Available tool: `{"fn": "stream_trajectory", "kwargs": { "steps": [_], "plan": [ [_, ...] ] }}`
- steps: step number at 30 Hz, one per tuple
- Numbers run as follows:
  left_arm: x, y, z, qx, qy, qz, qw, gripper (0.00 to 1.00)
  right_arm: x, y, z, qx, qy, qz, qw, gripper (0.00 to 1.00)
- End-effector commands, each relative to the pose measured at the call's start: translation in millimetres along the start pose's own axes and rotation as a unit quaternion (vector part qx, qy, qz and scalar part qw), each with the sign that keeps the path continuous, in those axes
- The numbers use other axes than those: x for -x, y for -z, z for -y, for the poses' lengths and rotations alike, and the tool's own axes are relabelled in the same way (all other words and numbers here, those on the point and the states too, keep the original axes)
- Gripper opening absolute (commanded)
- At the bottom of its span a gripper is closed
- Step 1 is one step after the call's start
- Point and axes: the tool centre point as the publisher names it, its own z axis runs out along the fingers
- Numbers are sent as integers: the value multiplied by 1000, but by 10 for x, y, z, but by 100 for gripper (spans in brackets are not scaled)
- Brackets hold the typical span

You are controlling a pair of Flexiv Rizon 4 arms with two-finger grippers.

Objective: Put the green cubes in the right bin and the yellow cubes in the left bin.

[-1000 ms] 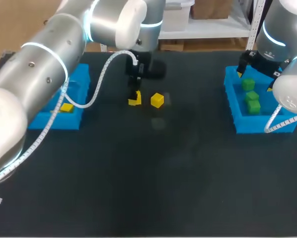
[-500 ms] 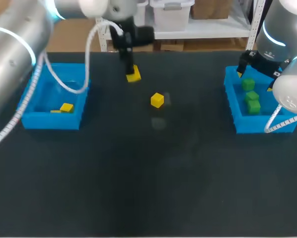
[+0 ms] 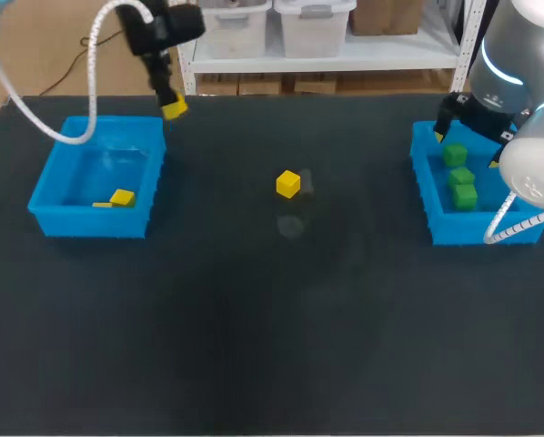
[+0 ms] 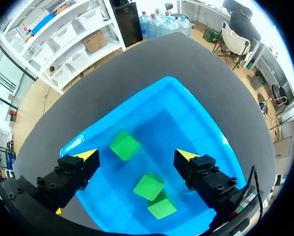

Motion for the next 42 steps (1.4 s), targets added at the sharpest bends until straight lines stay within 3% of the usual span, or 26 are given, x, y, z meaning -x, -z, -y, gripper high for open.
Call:
{"fn": "stream_trajectory", "kwargs": {
  "steps": [1, 9, 12, 15, 16, 17, 18, 22, 27, 33, 39, 42],
  "plan": [
    [-472, -133, 162, 71, 33, 76, 994, 0, -1, -1, 5, 0, 0, 0, 1000, 100],
    [-919, -129, 86, 104, 122, 54, 986, 0, -1, -1, 5, 0, 0, 0, 1000, 100],
    [-1046, -119, 54, 125, 152, 34, 980, 0, -1, -1, 5, 0, 0, 0, 1000, 100],
    [-1169, -133, 12, 161, 177, -12, 971, 0, -1, -1, 5, 0, 0, 0, 1000, 100],
    [-1188, -138, 11, 162, 183, -14, 970, 29, -1, -1, 5, 0, 0, 0, 1000, 100],
    [-1192, -142, 14, 158, 186, -11, 970, 86, -1, -1, 5, 0, 0, 0, 1000, 100],
    [-1193, -145, 16, 158, 189, -7, 969, 100, -1, -1, 5, 0, 0, 0, 1000, 100],
    [-1155, -135, 34, 159, 191, -7, 969, 100, -1, -1, 5, 0, 0, 0, 1000, 100],
    [-869, -12, 103, 172, 182, 5, 968, 100, -1, -1, 5, 0, 0, 0, 1000, 100],
    [-200, 181, 420, 141, 143, 52, 978, 100, -1, -1, 5, 0, 0, 0, 1000, 100],
    [354, 208, 737, 103, 142, 98, 980, 100, -1, -1, 5, 0, 0, 0, 1000, 100],
    [565, 146, 803, 94, 152, 109, 978, 100, -1, -1, 5, 0, 0, 0, 1000, 100]
  ]
}}
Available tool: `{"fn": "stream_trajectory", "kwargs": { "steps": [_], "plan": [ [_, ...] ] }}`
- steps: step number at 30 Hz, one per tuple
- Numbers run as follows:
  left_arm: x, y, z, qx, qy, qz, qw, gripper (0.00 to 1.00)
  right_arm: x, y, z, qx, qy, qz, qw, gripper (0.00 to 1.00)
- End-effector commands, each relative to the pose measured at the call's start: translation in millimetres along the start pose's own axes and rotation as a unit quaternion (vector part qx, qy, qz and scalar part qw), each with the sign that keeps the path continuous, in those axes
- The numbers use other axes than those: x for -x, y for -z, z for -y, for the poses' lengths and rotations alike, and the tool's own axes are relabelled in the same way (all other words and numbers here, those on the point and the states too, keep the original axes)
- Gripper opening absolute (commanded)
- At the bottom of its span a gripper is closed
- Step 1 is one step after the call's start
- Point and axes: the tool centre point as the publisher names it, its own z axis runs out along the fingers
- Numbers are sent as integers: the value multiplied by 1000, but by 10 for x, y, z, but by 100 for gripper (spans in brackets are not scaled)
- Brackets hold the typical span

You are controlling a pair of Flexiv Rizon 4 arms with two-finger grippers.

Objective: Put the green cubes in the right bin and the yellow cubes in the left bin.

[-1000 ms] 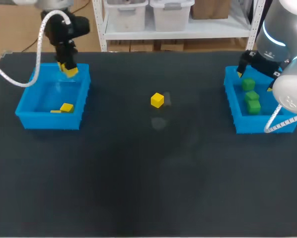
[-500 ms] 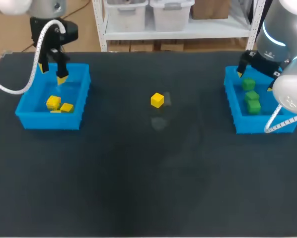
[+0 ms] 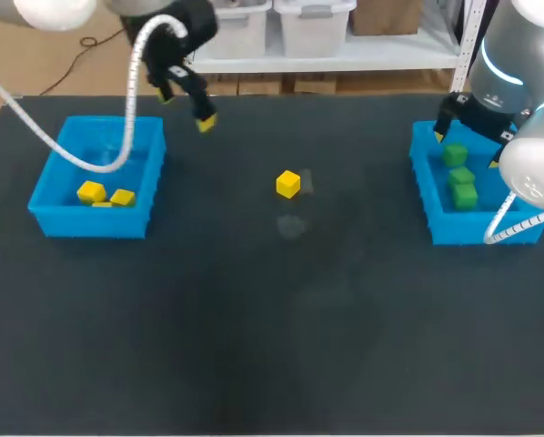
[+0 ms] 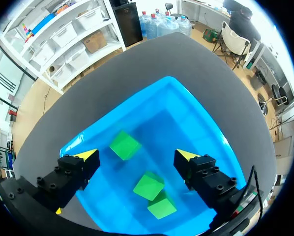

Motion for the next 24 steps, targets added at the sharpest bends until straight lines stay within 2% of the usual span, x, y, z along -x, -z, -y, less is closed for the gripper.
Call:
{"fn": "stream_trajectory", "kwargs": {
  "steps": [1, 5, 13, 18, 21, 24],
  "plan": [
    [137, -161, 163, 6, 11, 18, 1000, 100, -1, -1, 5, 1, 0, 0, 1000, 100],
    [265, -276, 311, -15, 29, 31, 999, 100, -1, -1, 5, 1, 0, 0, 1000, 100],
    [503, -467, 629, -14, 45, 49, 998, 100, -1, -1, 5, 1, 0, 0, 1000, 100],
    [650, -661, 821, -1, 33, 44, 998, 100, -1, -1, 5, 1, 0, 0, 1000, 100],
    [715, -828, 943, -11, 25, 42, 999, 100, -1, -1, 5, 1, 0, 0, 1000, 100],
    [737, -945, 998, -8, 21, 49, 999, 100, -1, -1, 5, 1, 0, 0, 1000, 100]
  ]
}}
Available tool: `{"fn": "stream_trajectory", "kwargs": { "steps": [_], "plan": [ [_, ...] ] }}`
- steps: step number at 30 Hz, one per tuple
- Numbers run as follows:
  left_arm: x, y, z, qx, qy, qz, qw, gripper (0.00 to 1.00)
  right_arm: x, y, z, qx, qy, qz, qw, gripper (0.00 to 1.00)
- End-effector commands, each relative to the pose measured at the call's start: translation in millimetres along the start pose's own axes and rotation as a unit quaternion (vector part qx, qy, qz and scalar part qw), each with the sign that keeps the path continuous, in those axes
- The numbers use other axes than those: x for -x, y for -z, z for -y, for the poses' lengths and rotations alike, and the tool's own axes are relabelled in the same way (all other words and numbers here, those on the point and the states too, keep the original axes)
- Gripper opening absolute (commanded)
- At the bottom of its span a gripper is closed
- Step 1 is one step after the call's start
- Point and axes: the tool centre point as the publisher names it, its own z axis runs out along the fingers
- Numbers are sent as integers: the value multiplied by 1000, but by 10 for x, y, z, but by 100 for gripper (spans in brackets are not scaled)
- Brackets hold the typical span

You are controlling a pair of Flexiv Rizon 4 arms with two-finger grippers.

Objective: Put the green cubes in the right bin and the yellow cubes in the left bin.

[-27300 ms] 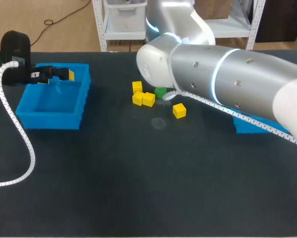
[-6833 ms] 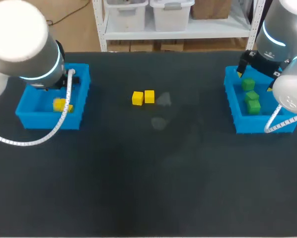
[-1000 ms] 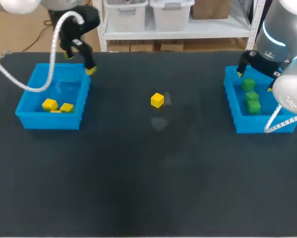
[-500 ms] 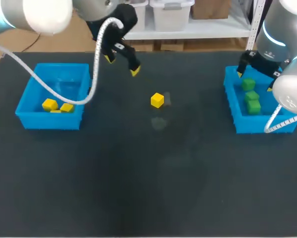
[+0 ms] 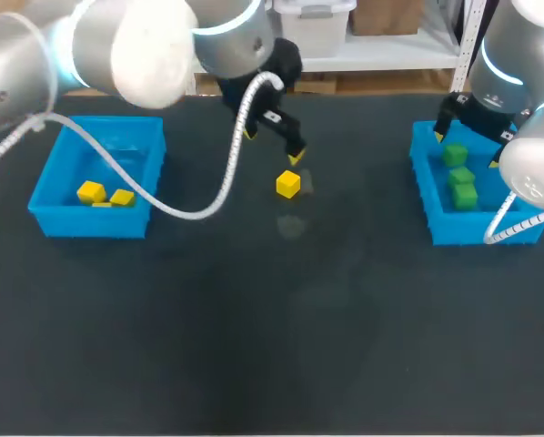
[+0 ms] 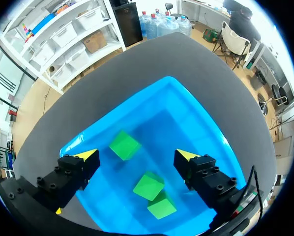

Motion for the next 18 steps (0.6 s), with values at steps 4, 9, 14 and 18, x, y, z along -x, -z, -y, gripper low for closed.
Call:
{"fn": "stream_trajectory", "kwargs": {
  "steps": [4, 9, 14, 18],
  "plan": [
    [67, -316, 55, 5, 1, -1, 1000, 100, -2, -1, 4, 0, 0, 0, 1000, 100],
    [41, -458, -34, 10, 16, -10, 1000, 100, -2, -1, 4, 0, 0, 0, 1000, 100],
    [36, -590, -119, 13, 22, -20, 999, 100, -2, -1, 4, 0, 0, 0, 1000, 100],
    [59, -668, -156, 16, 27, -22, 999, 100, -2, -1, 4, 0, 0, 0, 1000, 100]
  ]
}}
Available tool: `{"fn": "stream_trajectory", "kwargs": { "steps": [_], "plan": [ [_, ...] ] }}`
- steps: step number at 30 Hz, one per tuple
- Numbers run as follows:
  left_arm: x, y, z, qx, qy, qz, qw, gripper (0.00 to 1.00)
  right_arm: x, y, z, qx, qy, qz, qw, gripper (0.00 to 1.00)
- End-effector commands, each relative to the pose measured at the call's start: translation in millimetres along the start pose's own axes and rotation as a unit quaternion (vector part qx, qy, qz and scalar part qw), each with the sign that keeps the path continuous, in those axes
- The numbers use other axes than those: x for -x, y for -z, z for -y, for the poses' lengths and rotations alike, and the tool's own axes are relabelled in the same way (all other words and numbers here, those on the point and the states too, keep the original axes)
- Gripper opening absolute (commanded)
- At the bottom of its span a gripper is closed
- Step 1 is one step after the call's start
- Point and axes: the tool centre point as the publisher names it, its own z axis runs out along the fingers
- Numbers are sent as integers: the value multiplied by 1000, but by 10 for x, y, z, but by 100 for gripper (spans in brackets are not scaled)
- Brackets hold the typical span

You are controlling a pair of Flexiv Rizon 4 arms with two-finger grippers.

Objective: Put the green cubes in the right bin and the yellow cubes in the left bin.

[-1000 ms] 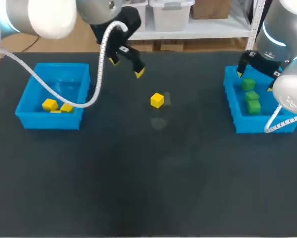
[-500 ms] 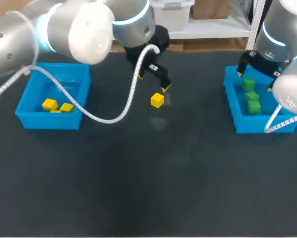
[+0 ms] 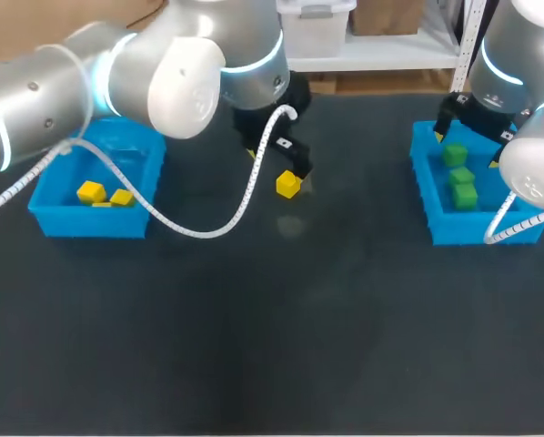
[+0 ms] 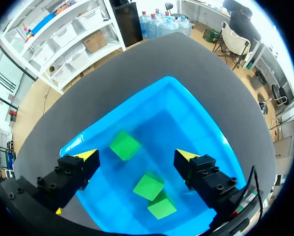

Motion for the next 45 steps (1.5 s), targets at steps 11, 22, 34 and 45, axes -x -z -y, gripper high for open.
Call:
{"fn": "stream_trajectory", "kwargs": {
  "steps": [11, 22, 34, 45],
  "plan": [
    [161, -328, -39, 1, -9, -35, 999, 100, -1, -1, 5, 1, 0, 0, 1000, 100],
    [131, -495, -19, 2, -12, -59, 998, 16, -1, -1, 5, 1, 0, 0, 1000, 100],
    [66, -478, -11, -3, -25, -70, 997, 0, -1, -1, 5, 1, 0, 0, 1000, 100],
    [114, 634, -414, 3, -3, 60, 998, 0, -1, -1, 5, 1, 0, 0, 1000, 100]
  ]
}}
